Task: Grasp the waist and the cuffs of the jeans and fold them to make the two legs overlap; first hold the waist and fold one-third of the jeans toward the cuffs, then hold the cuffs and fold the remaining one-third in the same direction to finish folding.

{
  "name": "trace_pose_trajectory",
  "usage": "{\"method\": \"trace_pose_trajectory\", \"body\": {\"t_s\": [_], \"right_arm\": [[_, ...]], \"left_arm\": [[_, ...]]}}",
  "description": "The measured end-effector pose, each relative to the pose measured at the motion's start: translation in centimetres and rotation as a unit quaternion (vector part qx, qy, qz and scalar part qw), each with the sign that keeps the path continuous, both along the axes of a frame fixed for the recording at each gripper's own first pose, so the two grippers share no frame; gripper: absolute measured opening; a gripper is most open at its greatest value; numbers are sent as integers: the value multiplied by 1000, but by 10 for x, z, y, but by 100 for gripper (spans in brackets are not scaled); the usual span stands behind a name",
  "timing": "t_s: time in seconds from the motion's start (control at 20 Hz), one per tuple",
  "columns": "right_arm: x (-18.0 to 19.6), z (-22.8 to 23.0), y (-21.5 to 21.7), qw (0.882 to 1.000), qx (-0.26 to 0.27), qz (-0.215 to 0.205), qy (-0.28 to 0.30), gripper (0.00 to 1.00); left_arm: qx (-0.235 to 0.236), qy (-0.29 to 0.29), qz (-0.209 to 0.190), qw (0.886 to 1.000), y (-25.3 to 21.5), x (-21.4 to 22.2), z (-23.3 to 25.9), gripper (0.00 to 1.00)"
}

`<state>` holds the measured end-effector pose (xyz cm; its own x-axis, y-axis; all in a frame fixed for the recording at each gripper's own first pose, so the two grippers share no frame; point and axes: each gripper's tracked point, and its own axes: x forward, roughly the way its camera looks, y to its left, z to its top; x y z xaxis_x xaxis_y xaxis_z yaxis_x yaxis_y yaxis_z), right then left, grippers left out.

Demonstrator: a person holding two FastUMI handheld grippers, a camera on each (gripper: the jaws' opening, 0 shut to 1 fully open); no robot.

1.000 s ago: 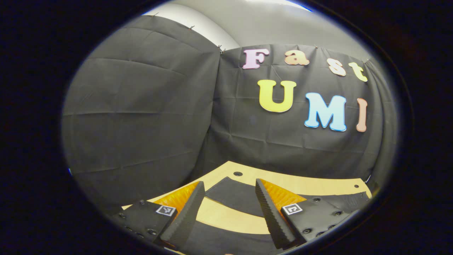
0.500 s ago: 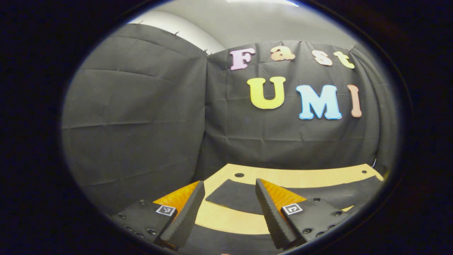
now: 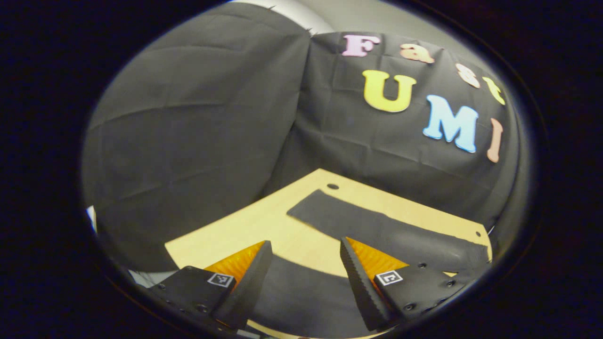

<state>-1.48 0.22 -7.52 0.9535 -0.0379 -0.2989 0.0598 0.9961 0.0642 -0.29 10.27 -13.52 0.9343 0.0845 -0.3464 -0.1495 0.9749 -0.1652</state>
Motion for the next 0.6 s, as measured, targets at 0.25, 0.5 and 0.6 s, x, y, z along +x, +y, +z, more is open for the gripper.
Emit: {"method": "trace_pose_trajectory", "body": {"t_s": [0.25, 0.5, 0.6], "right_arm": [[-5, -51, -6, 992, 79, -4, 101, 95], [-10, -106, -6, 961, 180, -43, 207, 95], [-12, -124, -8, 950, 198, -55, 233, 96]], "left_arm": [[-127, 82, 96, 984, 38, -46, -40, 94], [-233, 152, 181, 943, 65, -73, -88, 96], [-256, 183, 205, 927, 67, -84, -105, 99]]}}
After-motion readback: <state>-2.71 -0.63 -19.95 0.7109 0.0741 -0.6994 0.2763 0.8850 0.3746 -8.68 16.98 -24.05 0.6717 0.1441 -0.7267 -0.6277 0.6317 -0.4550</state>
